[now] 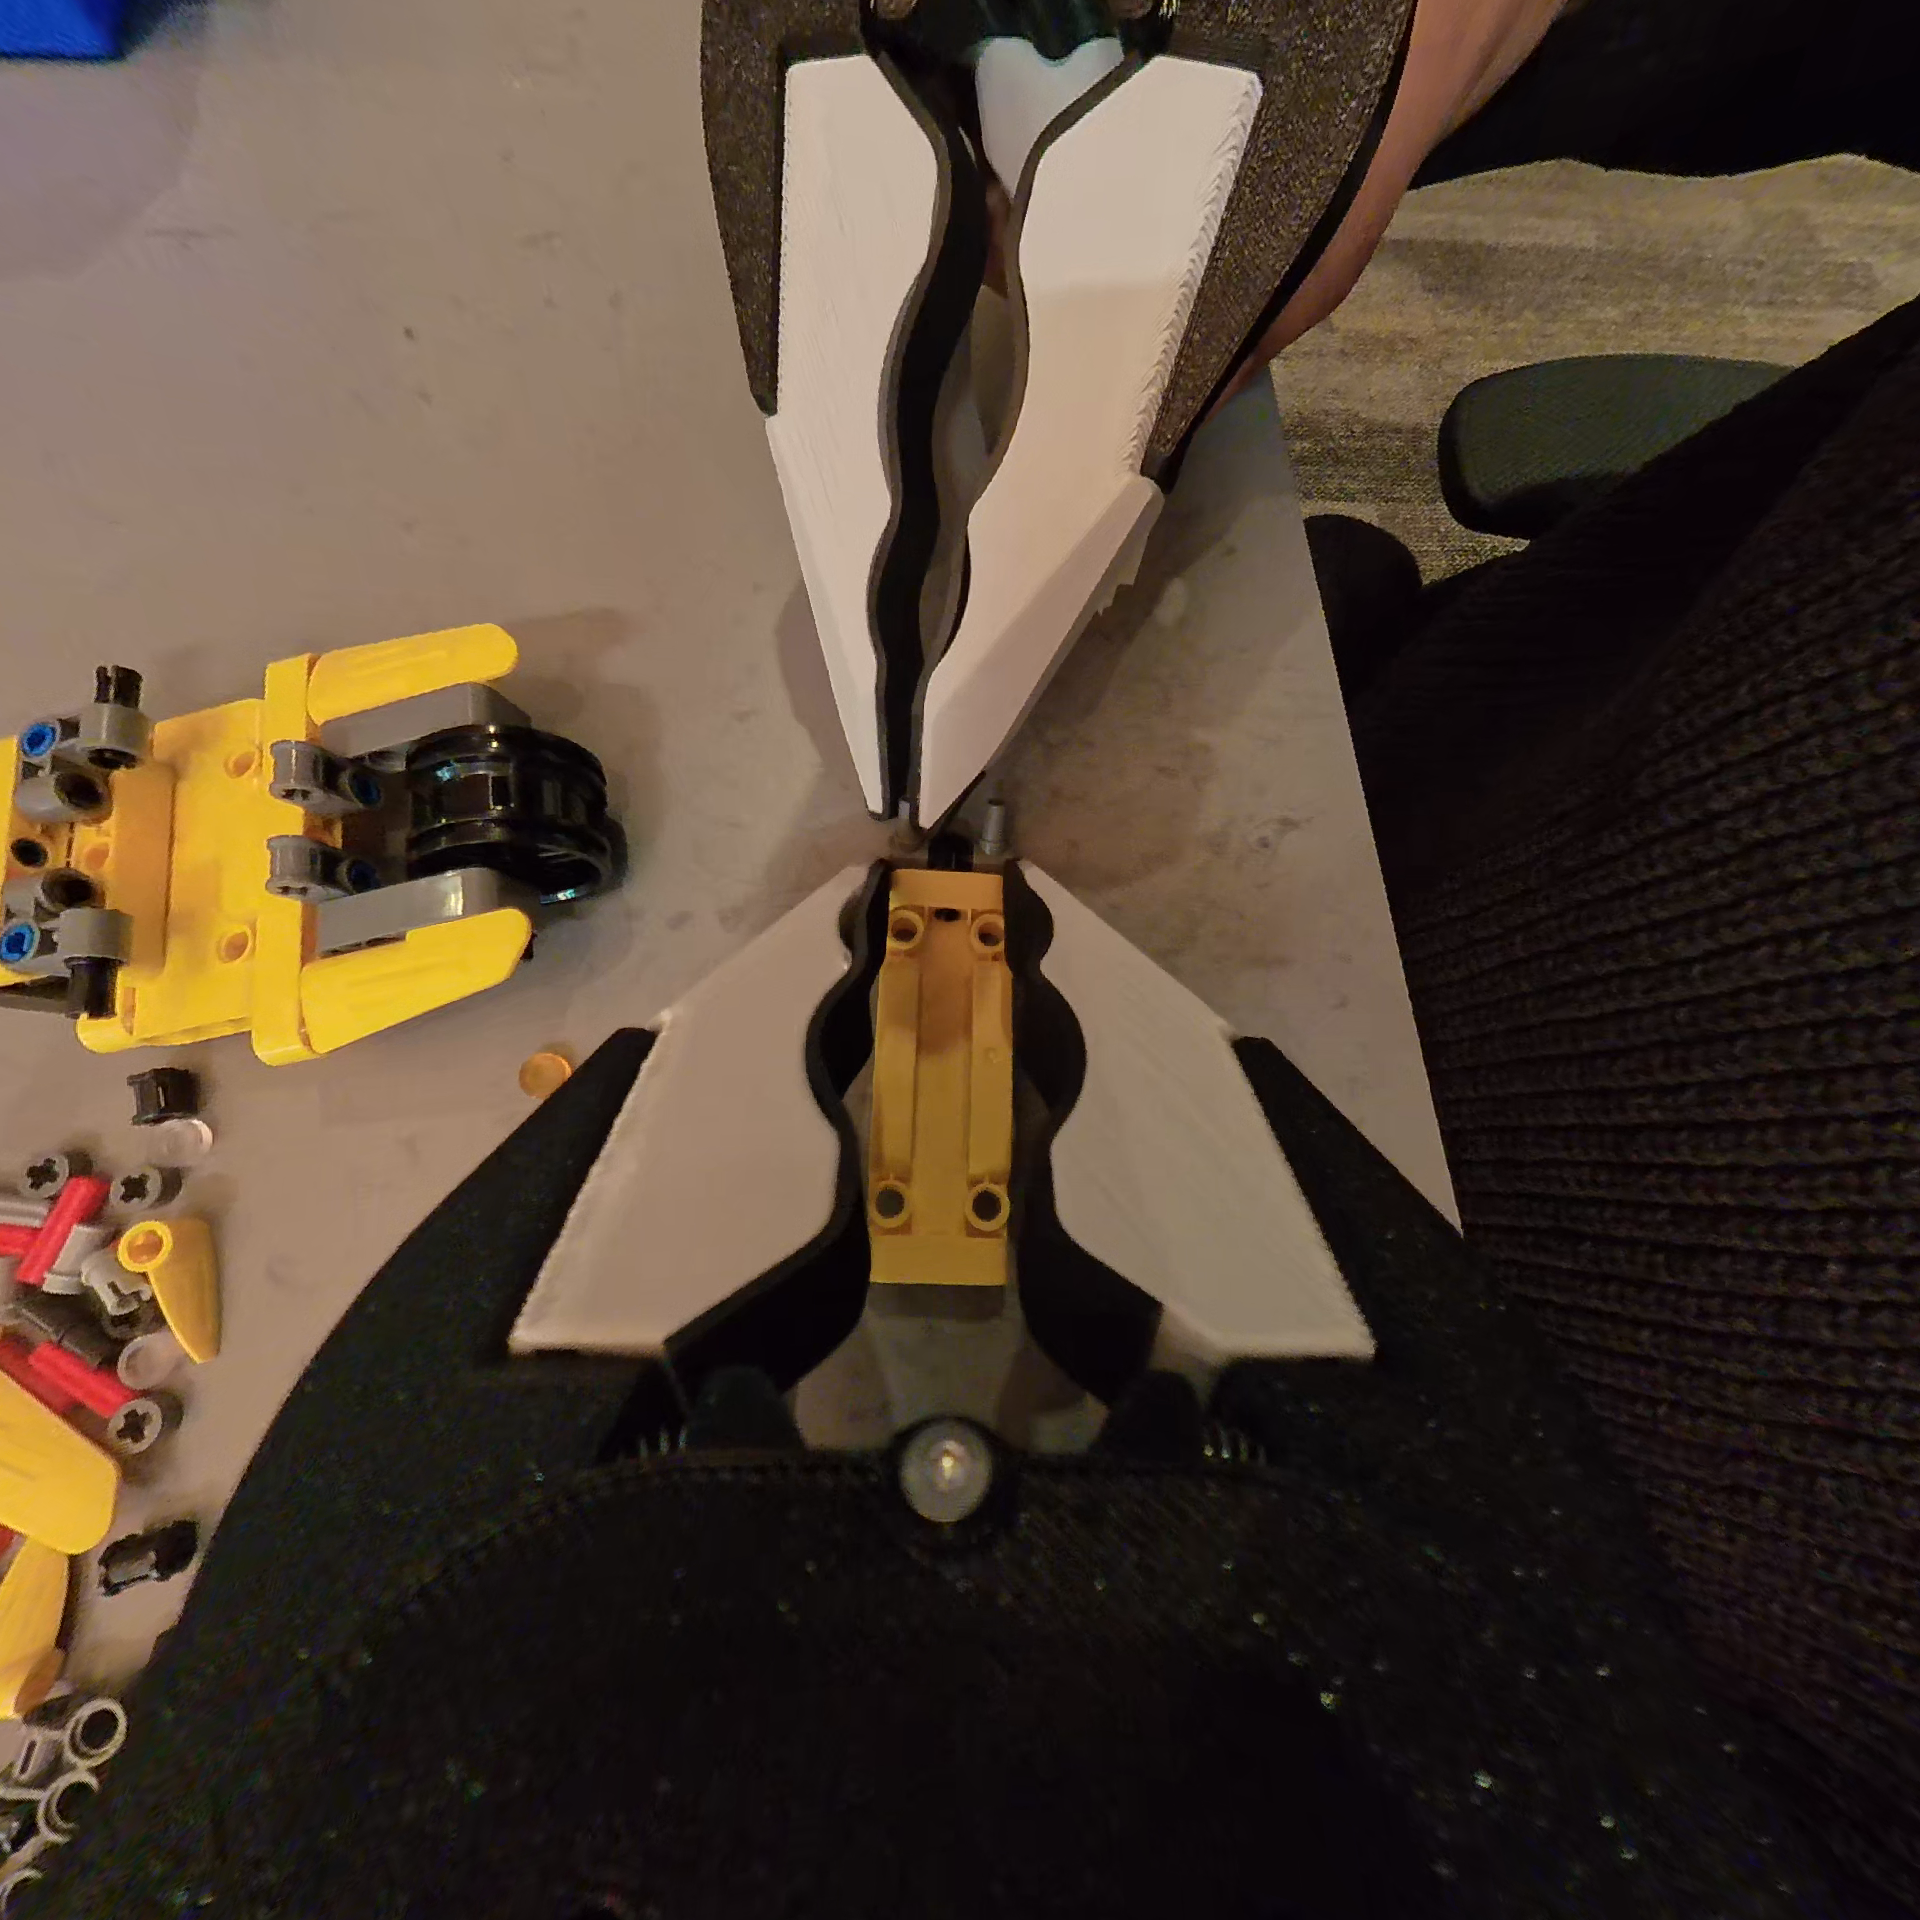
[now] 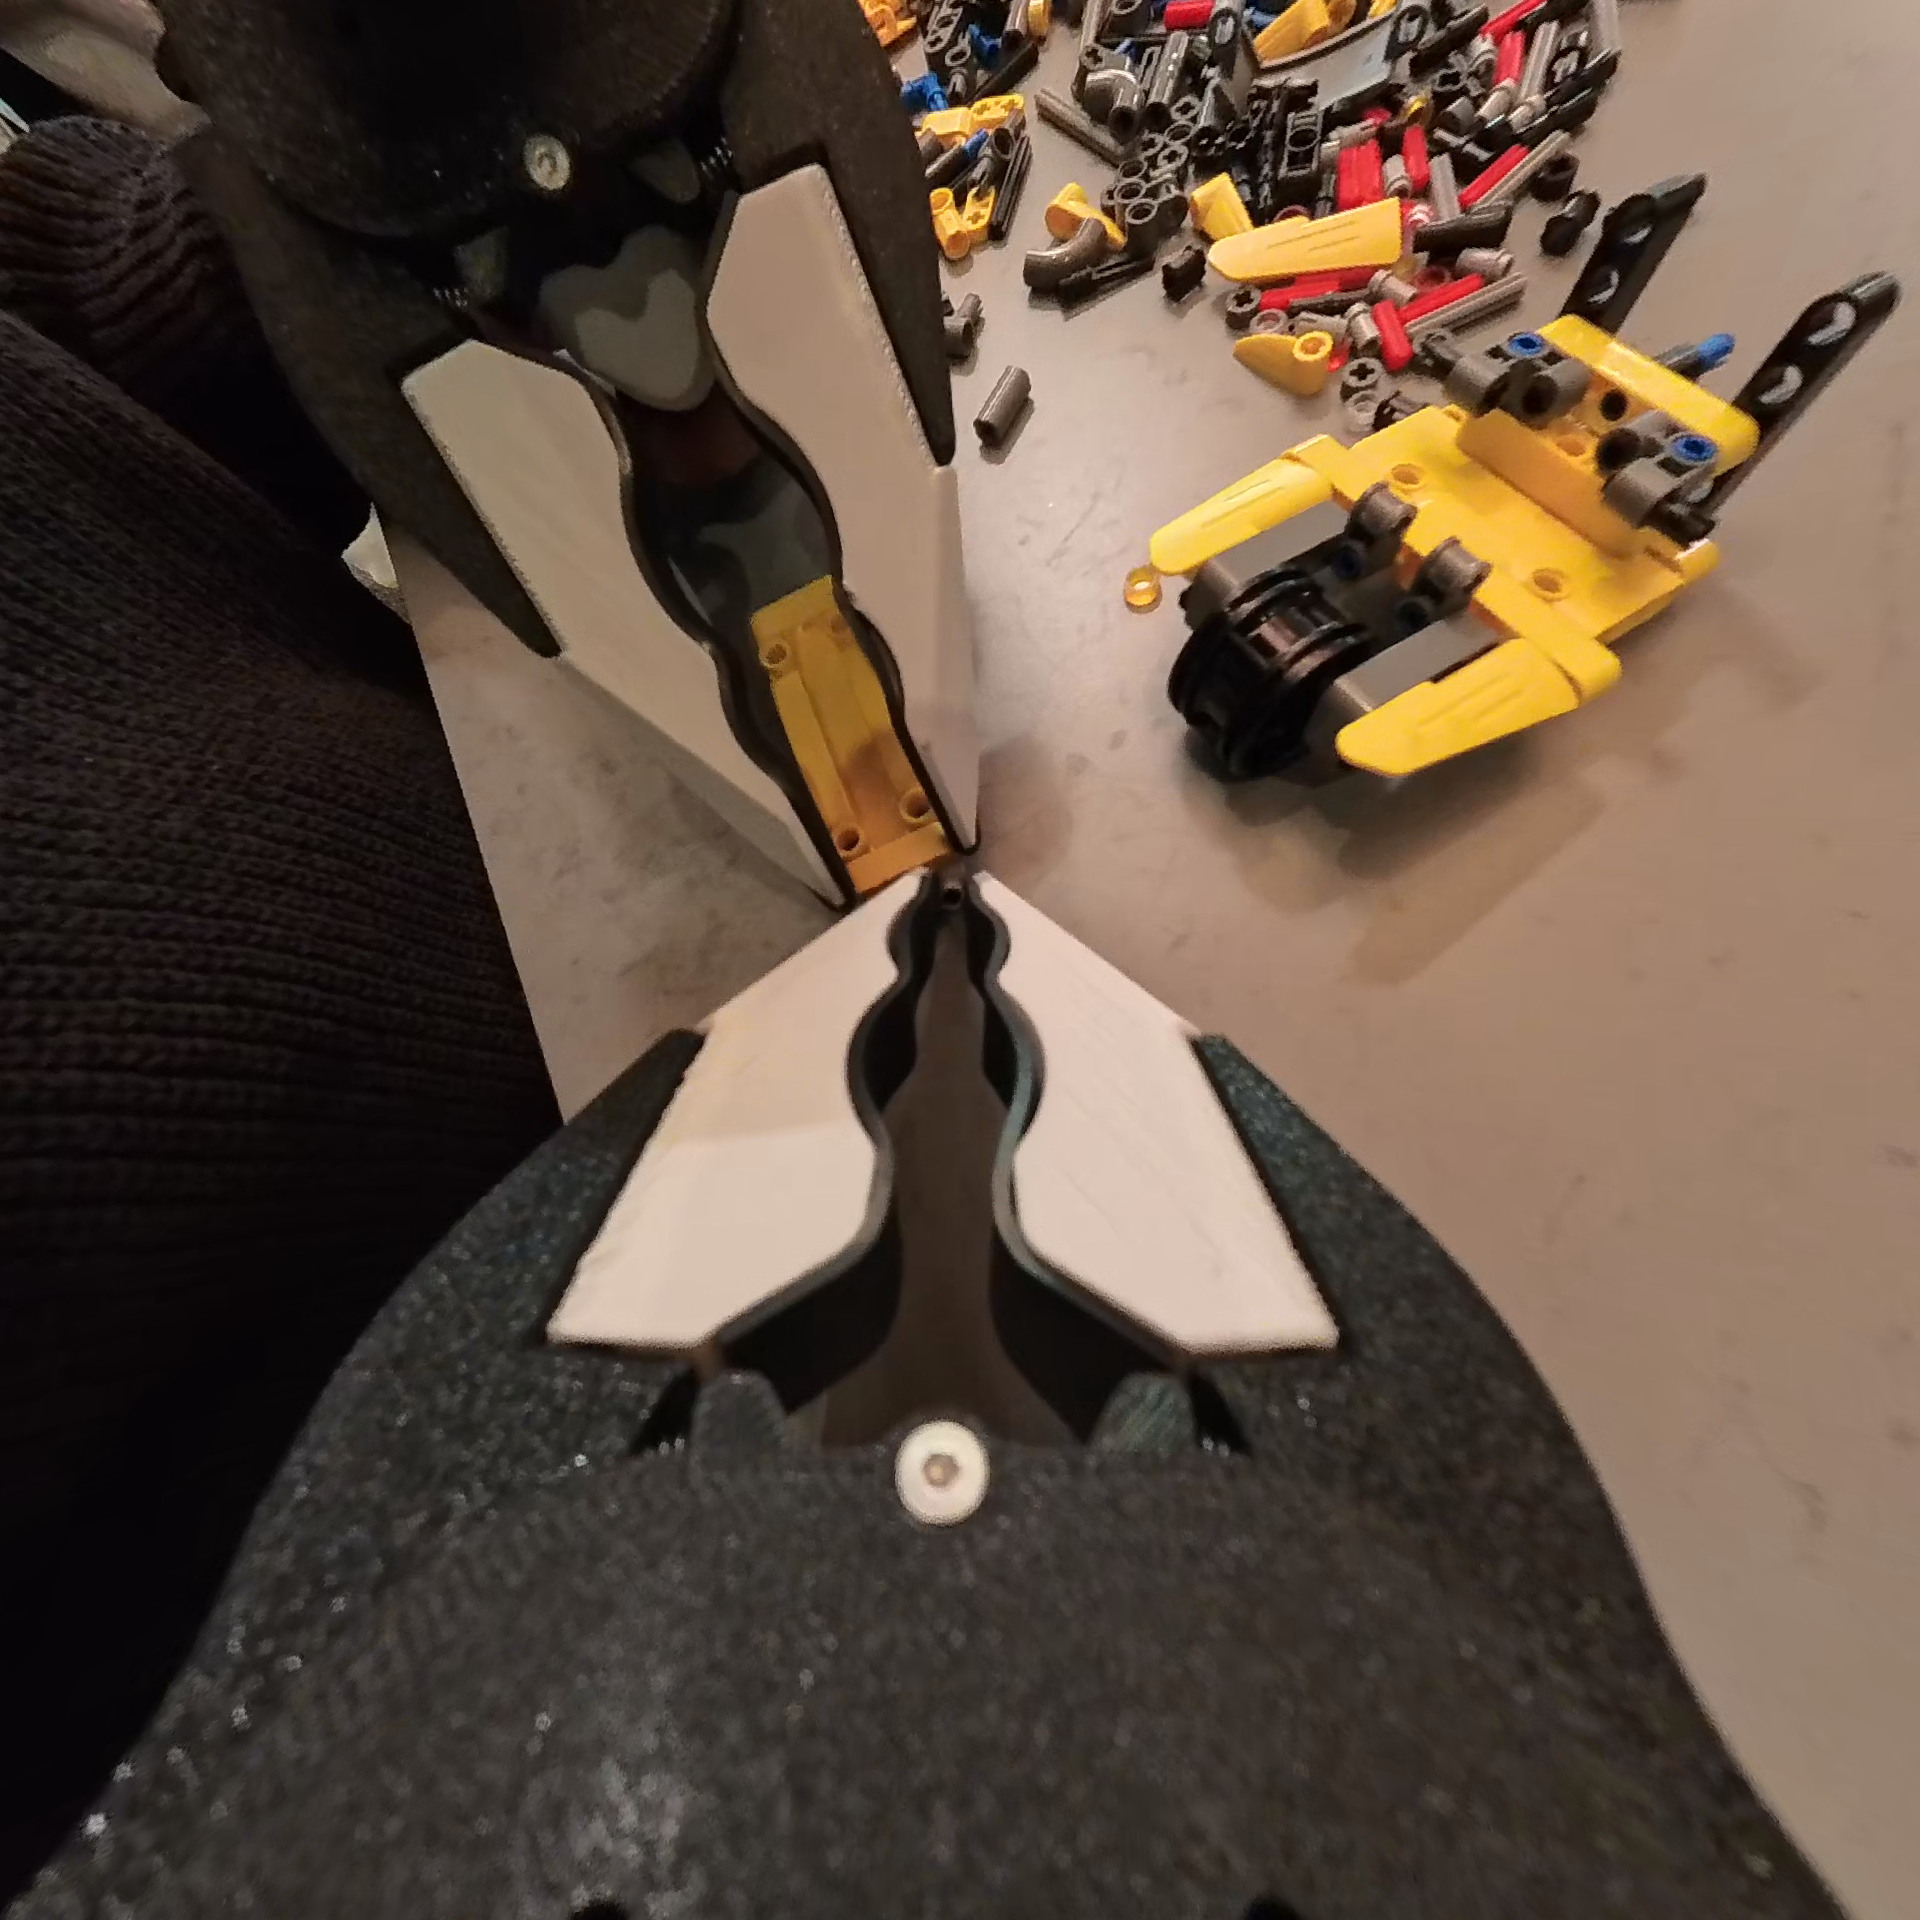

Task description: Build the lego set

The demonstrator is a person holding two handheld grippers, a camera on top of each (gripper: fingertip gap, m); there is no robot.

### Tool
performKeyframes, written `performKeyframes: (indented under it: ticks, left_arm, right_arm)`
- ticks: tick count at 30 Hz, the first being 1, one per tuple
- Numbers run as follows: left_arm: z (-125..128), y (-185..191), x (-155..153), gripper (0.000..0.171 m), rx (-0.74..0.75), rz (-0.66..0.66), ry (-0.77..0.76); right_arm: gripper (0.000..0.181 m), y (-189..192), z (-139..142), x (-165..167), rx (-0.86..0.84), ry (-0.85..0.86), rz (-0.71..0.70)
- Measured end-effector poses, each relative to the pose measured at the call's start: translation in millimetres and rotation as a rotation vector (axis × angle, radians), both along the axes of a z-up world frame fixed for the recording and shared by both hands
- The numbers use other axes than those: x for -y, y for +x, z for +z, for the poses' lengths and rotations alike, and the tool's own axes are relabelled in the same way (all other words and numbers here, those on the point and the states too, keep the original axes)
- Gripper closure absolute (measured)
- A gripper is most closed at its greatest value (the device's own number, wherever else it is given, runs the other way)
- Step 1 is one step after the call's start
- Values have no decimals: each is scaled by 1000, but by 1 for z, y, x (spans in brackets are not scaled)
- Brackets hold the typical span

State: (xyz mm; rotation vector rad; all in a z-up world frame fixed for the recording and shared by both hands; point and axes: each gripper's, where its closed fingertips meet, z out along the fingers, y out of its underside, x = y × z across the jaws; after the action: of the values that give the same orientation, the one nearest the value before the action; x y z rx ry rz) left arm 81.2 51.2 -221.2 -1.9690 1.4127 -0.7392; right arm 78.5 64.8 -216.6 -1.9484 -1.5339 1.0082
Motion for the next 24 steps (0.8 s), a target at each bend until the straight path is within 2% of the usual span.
performKeyframes:
  ticks: [6,9,13,17,24]
  left_arm:
    - [-1,0,0,152,-2,0,-4]
    - [-1,0,0,152,-3,-1,-4]
    - [-1,0,0,151,-4,2,-8]
    - [-4,-1,-2,150,-20,12,-15]
    - [-4,0,-1,149,-20,8,-10]
  right_arm:
    - [176,1,-2,0,11,7,5]
    - [160,5,-4,-3,24,20,3]
    - [150,8,7,0,-41,48,37]
    - [149,7,8,11,-44,68,98]
    - [150,6,4,11,-21,82,101]
